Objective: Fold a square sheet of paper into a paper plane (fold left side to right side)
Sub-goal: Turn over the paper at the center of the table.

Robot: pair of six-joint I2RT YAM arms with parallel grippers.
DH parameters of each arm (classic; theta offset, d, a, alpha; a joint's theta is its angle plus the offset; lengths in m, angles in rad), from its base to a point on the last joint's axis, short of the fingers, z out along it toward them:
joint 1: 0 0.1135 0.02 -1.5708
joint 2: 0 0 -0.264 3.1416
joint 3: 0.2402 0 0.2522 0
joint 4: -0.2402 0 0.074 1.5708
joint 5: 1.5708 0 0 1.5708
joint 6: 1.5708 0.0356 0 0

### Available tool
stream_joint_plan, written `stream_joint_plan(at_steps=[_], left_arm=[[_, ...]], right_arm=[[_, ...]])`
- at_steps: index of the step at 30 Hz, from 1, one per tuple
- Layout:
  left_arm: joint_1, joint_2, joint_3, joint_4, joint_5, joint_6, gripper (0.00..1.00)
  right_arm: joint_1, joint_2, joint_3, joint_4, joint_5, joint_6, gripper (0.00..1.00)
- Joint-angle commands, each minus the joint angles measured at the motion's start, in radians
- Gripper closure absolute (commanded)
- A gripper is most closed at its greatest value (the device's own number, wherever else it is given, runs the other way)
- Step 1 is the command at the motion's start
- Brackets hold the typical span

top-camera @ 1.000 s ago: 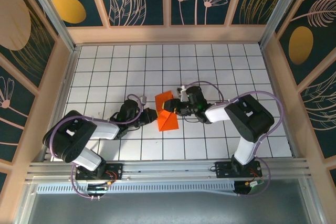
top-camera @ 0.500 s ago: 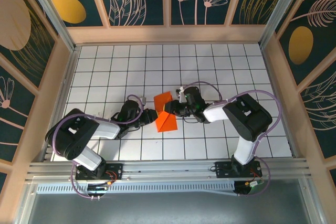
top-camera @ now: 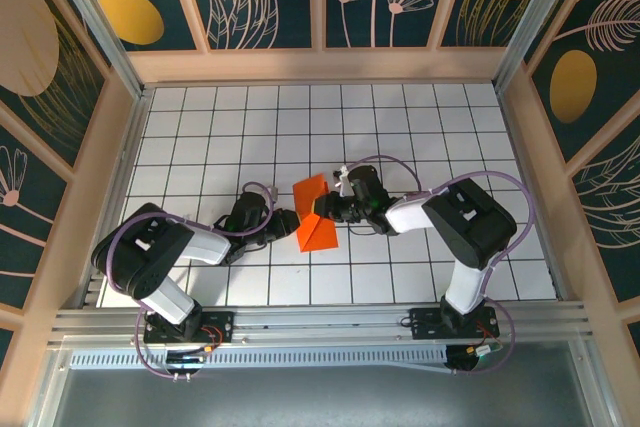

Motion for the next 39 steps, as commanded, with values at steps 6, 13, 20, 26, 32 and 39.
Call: stream_joint_plan(at_steps=[6,13,20,26,32,39], left_arm=[[0.008,-0.174,-0.033,-0.033,-0.051,0.018,0.65],[0.007,-0.506,-0.045,-0.138,-0.106,0.0,0.36],[0.007,-0.72,-0.029,-0.044,-0.014,-0.076,0.04],[0.007,-0.655,0.031,0.201,0.217,-0.174,0.01],[-0.003,-0.578,0.055,0.326,0.259,-0.222,0.01],[-0.067,-0.498,0.078,0.397,0.254,-0.232,0.02]], right_arm=[[-0.001,-0.11,0.026,-0.04,0.042,-0.066,1.0],[-0.066,-0.346,-0.006,-0.083,0.063,-0.118,1.0],[-0.199,-0.653,-0.072,-0.006,-0.006,-0.052,1.0],[-0.24,-0.804,-0.046,-0.016,-0.06,-0.001,1.0],[-0.228,-0.802,-0.053,0.1,-0.135,0.122,1.0],[-0.161,-0.75,-0.013,0.116,-0.151,0.13,1.0]])
